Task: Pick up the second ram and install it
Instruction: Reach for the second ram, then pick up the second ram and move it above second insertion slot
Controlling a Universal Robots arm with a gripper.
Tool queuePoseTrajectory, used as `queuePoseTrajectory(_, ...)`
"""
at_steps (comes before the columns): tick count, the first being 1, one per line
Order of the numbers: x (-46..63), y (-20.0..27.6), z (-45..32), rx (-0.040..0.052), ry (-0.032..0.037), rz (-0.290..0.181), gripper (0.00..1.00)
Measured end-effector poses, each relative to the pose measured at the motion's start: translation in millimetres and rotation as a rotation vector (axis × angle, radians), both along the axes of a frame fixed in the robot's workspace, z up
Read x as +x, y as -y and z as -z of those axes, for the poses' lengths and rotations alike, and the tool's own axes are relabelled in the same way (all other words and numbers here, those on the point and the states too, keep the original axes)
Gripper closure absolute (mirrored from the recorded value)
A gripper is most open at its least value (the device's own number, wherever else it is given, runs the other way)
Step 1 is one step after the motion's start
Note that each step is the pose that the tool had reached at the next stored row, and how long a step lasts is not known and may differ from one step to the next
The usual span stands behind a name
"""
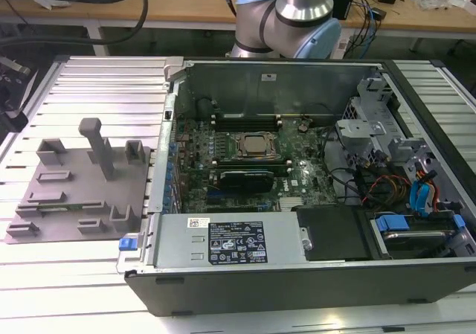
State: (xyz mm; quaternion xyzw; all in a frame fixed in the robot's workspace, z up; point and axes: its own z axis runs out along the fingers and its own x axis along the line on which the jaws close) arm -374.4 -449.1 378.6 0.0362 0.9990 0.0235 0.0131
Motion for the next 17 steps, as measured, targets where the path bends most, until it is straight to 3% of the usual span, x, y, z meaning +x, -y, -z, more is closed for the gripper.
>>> queuePoseTrajectory(15,0.0,1.1,0.1,0.0,0.0,0.0,0.92)
queuePoseTrajectory(17,0.0,1.1,0.0,-0.0001,-0.0001,-0.017,0.92)
